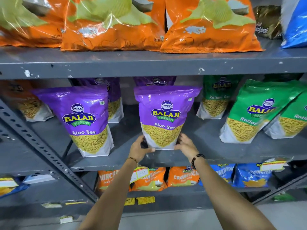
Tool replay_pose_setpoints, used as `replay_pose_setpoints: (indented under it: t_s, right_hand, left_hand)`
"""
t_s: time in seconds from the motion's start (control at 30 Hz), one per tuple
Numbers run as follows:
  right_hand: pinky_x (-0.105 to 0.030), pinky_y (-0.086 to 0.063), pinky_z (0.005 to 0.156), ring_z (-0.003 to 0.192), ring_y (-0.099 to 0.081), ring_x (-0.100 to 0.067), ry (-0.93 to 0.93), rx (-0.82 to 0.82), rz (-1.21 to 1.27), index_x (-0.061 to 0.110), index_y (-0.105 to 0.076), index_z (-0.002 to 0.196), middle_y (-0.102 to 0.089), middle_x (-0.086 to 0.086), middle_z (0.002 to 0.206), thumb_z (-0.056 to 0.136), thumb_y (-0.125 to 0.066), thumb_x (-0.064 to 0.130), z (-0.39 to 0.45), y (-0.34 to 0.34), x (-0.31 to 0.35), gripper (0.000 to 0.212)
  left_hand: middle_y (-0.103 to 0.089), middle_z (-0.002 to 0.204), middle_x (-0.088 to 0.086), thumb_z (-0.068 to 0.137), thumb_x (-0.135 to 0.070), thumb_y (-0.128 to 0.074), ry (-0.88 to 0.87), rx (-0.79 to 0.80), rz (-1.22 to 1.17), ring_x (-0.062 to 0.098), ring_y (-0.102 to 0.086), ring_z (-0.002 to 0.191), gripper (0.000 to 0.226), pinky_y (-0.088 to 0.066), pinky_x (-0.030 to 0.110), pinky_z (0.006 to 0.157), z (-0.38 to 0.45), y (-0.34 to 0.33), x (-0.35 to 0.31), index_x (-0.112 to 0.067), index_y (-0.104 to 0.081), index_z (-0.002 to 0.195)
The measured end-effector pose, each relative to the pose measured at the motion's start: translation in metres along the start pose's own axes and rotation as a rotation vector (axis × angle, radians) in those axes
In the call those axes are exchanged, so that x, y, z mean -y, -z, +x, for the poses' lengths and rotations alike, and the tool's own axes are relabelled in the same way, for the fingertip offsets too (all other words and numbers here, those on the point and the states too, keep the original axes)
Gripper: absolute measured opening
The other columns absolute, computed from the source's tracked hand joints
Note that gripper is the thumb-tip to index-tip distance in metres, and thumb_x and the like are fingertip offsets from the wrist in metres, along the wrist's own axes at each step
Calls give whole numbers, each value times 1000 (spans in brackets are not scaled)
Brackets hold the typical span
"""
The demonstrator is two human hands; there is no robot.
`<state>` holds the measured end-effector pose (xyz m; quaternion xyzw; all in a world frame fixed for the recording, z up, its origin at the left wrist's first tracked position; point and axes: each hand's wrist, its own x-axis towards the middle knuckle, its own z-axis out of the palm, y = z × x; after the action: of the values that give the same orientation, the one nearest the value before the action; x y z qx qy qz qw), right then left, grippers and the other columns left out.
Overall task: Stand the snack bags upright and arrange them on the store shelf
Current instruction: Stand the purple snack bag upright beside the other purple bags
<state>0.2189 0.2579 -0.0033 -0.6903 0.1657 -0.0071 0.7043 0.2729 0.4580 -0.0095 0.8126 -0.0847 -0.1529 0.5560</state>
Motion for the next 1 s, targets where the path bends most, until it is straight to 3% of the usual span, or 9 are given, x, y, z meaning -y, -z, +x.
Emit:
replay_pose_setpoints:
  t_s: [0.07, 0.2, 0.33, 0.47, 0.63, 1.0]
  right_hand:
    - [-36, -46, 96, 112, -55, -20, -1, 26, -143, 23, -48, 118, -59, -4, 121, 73, -66, -7, 1, -4, -9, 58]
    - [-41, -45, 101, 118, -54, -22, 0, 0, -347, 21, -47, 127, -60, -2, 125, 77, -70, 19, 2, -5, -11, 55]
    - [-26, -38, 90, 115, -50, -14, 37, 35, -434, 18, -42, 135, -55, 4, 121, 83, -65, 17, -5, -8, -2, 57]
    - [-29, -42, 94, 122, -52, -21, 25, 47, -444, 19, -41, 135, -56, -2, 132, 83, -65, 18, -6, -8, 0, 57]
    - [-33, -43, 97, 122, -53, -24, 8, 5, -409, 19, -42, 135, -58, -4, 132, 77, -72, 15, -6, -11, -3, 65]
    - [-35, -44, 99, 120, -55, -26, -2, -51, -431, 12, -45, 131, -59, -8, 132, 76, -73, 13, -10, -11, -1, 62]
  left_hand:
    - [-62, 107, 2, 67, -4, -78, -2, -41, 1, 18, -54, 101, 52, -45, 12, 75, -3, -6, -2, -7, -55, 113]
    - [-60, 108, 3, 71, -4, -76, 20, -126, 3, 18, -52, 100, 50, -41, 25, 85, -8, -11, -6, -2, -53, 116]
    - [-65, 116, 12, 71, -11, -77, 29, -185, 35, 21, -55, 100, 48, -43, 29, 87, -13, -9, -2, -4, -54, 113]
    - [-65, 118, 14, 74, -11, -75, 38, -201, 43, 26, -57, 105, 45, -44, 31, 89, -16, -8, -3, -5, -53, 113]
    - [-63, 124, 15, 74, -11, -74, 61, -186, 55, 32, -57, 116, 52, -44, 46, 103, -18, -9, -7, -7, -50, 120]
    - [-61, 127, 15, 76, -10, -73, 96, -184, 69, 32, -55, 118, 52, -44, 43, 100, -22, -7, -12, -5, -48, 122]
